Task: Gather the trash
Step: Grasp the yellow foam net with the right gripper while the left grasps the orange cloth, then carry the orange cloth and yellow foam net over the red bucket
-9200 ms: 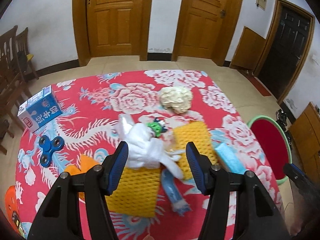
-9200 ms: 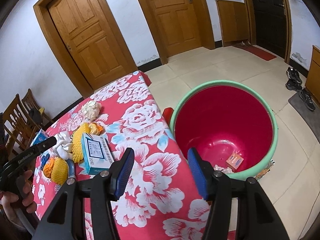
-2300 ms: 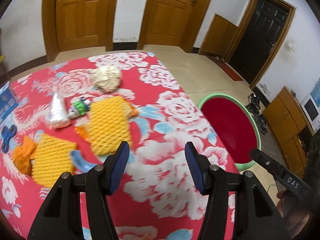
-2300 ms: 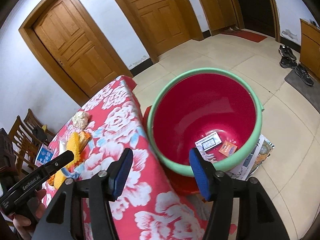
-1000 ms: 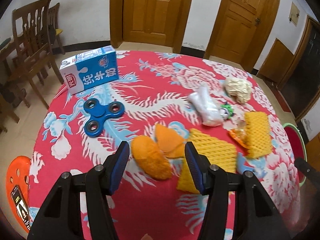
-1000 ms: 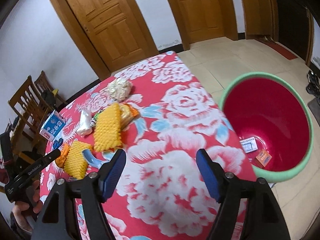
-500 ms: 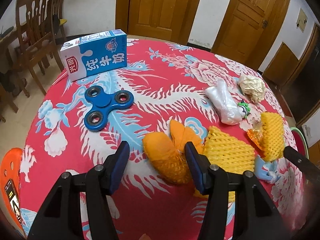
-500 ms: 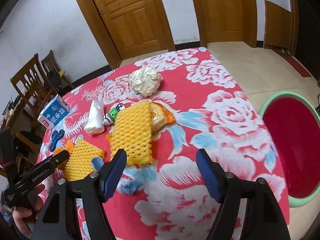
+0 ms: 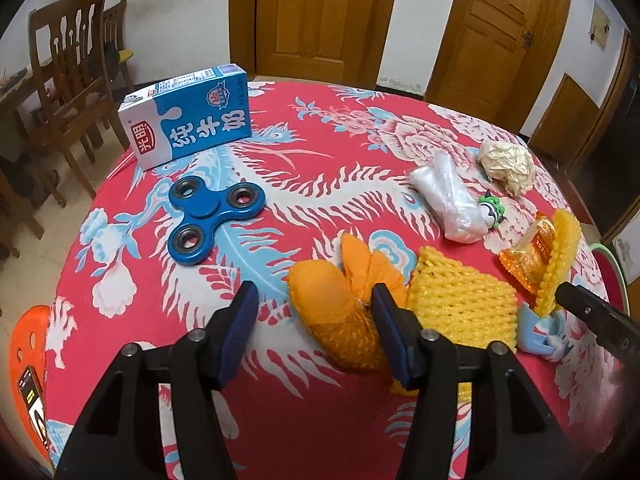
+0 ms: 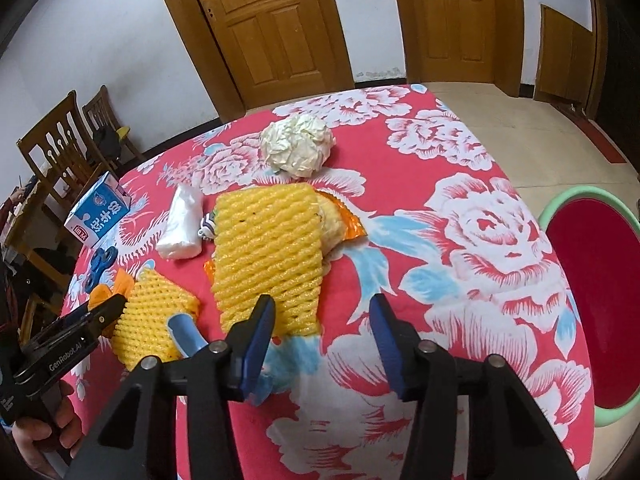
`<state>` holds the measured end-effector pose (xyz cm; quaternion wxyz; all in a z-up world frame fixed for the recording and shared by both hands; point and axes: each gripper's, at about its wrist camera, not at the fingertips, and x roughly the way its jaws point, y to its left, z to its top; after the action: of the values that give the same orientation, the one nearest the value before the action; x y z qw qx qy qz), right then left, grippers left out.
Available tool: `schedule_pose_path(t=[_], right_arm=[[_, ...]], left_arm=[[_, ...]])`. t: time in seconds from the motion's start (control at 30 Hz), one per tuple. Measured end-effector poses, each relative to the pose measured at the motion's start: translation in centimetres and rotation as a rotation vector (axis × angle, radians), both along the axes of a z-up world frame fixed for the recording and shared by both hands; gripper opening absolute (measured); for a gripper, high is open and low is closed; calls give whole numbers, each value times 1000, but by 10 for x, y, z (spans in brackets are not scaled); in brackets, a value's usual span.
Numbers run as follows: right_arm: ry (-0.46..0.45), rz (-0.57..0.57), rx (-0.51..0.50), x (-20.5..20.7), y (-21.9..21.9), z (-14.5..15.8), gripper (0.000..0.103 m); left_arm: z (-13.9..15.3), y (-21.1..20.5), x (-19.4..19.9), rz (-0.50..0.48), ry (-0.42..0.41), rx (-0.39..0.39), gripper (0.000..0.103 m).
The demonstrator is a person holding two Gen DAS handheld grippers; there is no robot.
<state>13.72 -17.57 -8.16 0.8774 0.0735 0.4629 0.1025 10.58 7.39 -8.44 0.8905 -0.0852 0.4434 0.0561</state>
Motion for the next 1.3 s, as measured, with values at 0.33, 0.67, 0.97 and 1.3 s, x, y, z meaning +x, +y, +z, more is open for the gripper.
schedule_pose_path(t=[0.33, 0.67, 0.97, 1.3], right_arm=[[-18, 21, 24, -5, 1, 5, 11], [-115, 16, 63, -30, -12, 33, 9], [-169, -19, 103, -52, -35, 52, 9], [-211, -93, 130, -73, -69, 64, 9]], left_arm=[[8, -2, -10, -30, -37, -80, 27], [37, -10, -26, -54, -114, -126, 26], [60, -30, -37, -99, -163, -140, 26], [84, -53, -43, -162, -205, -133, 26]])
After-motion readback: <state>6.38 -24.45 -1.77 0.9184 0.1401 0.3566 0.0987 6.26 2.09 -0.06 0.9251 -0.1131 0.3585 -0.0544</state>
